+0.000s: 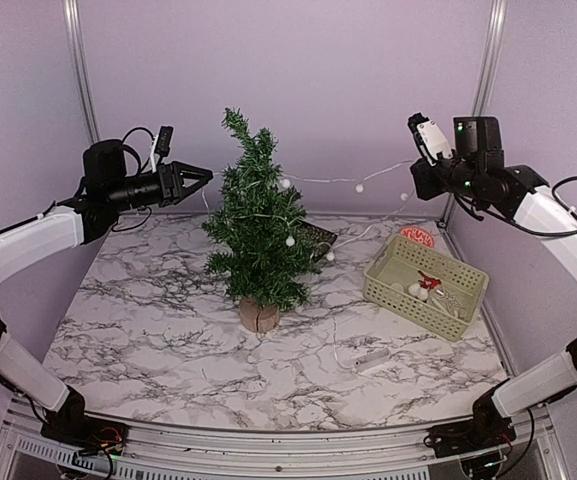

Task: Decorate the small christmas tree

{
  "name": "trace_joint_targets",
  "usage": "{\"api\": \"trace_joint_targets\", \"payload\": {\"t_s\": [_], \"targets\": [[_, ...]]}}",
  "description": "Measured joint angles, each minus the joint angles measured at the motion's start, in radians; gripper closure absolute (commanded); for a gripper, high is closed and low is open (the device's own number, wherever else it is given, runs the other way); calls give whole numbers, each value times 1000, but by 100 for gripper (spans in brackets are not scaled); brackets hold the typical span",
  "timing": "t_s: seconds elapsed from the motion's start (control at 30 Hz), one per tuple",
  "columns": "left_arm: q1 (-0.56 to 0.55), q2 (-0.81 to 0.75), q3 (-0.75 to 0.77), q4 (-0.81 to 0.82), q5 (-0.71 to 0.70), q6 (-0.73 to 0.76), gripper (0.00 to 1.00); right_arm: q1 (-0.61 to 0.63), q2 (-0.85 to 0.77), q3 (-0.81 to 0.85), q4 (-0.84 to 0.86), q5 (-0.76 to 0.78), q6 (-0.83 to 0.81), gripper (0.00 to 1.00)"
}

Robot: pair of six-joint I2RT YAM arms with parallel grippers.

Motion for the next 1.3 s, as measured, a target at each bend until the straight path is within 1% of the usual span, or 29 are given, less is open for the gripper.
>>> {"api": "trace_joint_targets", "payload": {"t_s": [0.03, 0.07, 0.17, 0.2, 0.33, 0.43, 0.6, 0.77, 0.9, 0.93, 1.1, 1.23, 1.3], "targets": [[-5, 11, 8, 0, 9, 1, 73, 0, 5, 8, 2, -1, 0, 100], [-9, 21, 18, 0, 19, 3, 77, 0, 8, 14, 3, -2, 0, 100], [-16, 47, 43, 0, 43, 7, 97, 0, 22, 32, 8, -2, 1, 100], [-18, 51, 48, -1, 50, 3, 100, 0, 27, 37, 9, -2, 1, 100], [-22, 63, 69, 1, 42, 6, 100, 0, 50, 57, 11, 9, 1, 100], [-21, 73, 90, 2, -6, -7, 100, 0, 74, 83, 11, 47, 6, 100], [-26, 139, 142, 10, -79, -55, 100, 0, 151, 141, 5, 119, 26, 100], [-38, 190, 145, 5, -115, -73, 100, -2, 192, 138, -40, 155, 35, 100], [-61, 194, 144, -5, -126, -69, 100, -26, 165, 111, -82, 158, 37, 100], [-66, 194, 144, -5, -125, -66, 97, -35, 151, 103, -91, 158, 37, 100], [-85, 195, 145, -32, -130, -50, 74, -74, 41, 53, -142, 147, 36, 100], [-82, 195, 154, -99, -167, -28, 67, -78, -13, 49, -181, 103, 40, 100], [-81, 195, 168, -136, -184, -12, 67, -78, -29, 40, -200, 80, 42, 100]]}}
